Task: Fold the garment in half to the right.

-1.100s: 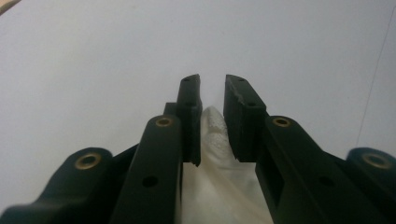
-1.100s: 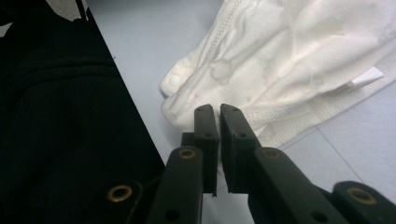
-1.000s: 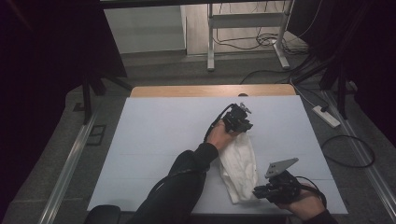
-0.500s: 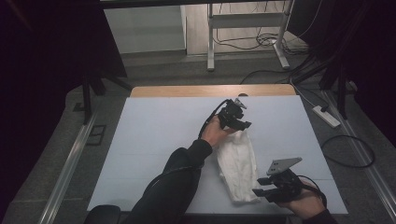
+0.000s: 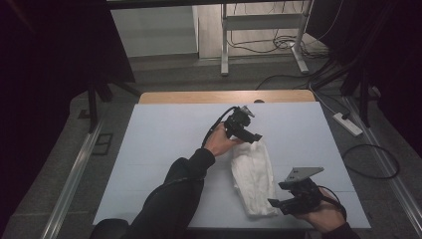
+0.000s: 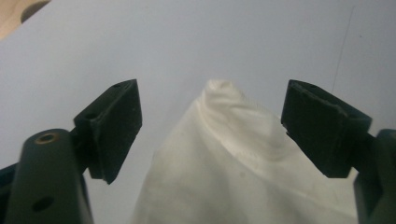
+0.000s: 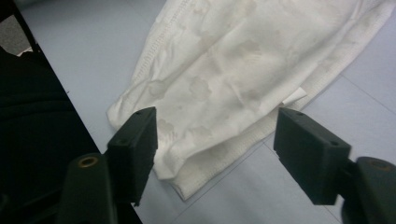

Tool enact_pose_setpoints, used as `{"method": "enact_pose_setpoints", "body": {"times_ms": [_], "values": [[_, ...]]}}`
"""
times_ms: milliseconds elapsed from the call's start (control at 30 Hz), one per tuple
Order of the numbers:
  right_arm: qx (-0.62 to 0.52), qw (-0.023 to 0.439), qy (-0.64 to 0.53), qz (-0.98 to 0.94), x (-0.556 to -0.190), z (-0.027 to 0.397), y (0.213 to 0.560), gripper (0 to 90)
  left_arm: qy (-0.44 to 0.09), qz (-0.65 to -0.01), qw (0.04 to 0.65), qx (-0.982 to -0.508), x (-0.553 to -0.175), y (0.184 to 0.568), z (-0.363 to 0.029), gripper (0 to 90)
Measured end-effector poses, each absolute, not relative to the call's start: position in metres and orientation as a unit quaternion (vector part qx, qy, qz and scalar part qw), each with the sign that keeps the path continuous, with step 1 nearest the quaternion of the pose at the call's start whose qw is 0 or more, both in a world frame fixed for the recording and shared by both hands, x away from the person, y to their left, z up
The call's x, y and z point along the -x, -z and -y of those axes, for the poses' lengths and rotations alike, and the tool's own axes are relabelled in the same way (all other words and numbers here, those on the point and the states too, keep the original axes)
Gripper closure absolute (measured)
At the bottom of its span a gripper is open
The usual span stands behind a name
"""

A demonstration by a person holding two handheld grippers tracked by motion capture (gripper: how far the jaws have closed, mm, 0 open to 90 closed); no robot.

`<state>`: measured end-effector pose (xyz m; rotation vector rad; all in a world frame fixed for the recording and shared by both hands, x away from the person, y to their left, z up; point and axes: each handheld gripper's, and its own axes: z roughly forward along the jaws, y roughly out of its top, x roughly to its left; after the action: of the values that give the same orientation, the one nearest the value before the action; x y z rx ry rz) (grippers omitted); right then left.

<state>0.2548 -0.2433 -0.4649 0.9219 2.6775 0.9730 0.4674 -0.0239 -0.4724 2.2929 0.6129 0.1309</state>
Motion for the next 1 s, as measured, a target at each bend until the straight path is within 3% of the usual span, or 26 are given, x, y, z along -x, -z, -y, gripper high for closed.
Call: {"method": "enact_pose_setpoints", "body": {"times_ms": [300, 1000], "values": [[-0.319, 0.083, -0.323, -0.887, -0.256, 0.242, 0.465, 18.7, -0.047, -0.229, 0.373, -0.898, -0.461, 0.477, 0.003, 10.1], [-0.342, 0.086, -0.332, -0.875, -0.262, 0.245, 0.466, 4.9, -0.041, -0.224, 0.388, -0.893, -0.447, 0.480, -0.056, 0.1]]}}
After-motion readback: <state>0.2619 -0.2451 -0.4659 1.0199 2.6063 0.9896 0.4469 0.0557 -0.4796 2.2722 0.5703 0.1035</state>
